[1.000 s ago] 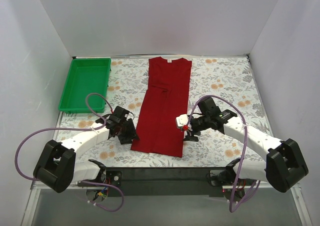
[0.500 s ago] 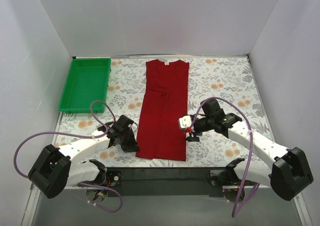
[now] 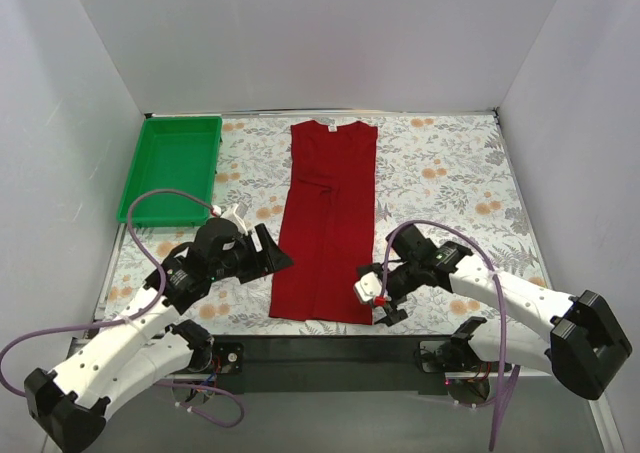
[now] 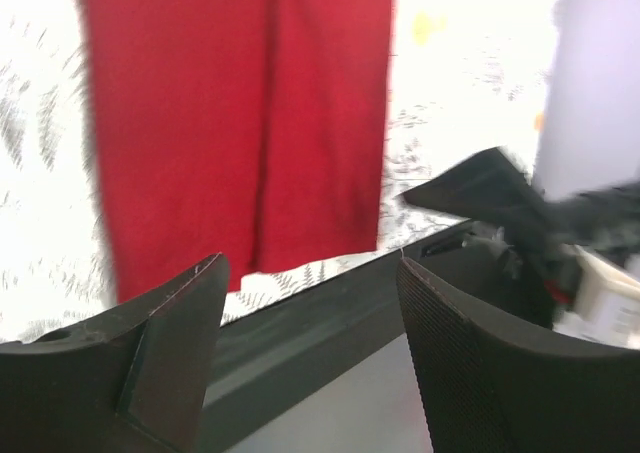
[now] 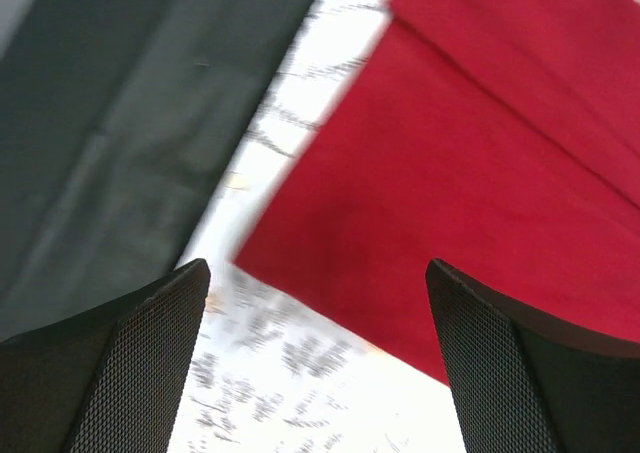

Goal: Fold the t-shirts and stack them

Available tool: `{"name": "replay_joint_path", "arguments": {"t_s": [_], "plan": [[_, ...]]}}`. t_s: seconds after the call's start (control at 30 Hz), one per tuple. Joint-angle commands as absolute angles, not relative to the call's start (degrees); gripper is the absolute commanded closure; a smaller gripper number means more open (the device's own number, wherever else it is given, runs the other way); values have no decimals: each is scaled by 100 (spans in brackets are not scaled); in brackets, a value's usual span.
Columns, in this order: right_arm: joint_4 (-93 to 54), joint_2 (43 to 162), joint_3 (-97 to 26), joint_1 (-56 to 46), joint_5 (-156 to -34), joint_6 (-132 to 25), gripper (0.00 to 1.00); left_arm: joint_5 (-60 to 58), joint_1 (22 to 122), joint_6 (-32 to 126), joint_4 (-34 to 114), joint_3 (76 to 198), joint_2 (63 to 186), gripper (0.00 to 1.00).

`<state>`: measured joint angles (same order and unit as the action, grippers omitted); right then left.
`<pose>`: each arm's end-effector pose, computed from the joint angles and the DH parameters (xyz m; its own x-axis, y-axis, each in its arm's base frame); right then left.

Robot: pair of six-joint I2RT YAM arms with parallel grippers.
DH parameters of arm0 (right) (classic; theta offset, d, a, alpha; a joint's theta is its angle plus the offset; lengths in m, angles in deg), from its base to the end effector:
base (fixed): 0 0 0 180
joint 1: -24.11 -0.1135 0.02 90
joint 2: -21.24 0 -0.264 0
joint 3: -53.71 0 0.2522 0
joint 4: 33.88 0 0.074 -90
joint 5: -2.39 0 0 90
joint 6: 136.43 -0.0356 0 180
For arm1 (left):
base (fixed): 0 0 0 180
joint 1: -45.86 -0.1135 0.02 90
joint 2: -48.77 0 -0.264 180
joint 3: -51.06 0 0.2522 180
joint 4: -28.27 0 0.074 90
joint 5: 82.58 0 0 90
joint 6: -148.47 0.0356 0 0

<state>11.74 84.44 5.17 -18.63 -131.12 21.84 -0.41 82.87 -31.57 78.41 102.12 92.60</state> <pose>0.1262 0.1500 0.1986 0.4540 -0.4978 -0.7390 -0.8675 -0.4361 -0.2392 0.1247 -0.1001 0.2537 -0.6756 -0.7313 0.0933 -0.5442 0.4093 -0.7324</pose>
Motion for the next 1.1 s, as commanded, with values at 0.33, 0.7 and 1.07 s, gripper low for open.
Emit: {"name": "replay_joint_path", "arguments": {"t_s": [0.33,0.7,1.07], "plan": [[1073,8584,436,-2643,-12593,1492,24,-1411,8321,2499,6084,10632,8314,19],[1055,7890,743,-2213,-12135,1728,22,-1973,8330,6354,8175,9647,8183,2],[1091,8268,699,-2204,-12461,1729,23,-2509,8531,7024,8141,9172,8436,16]]}}
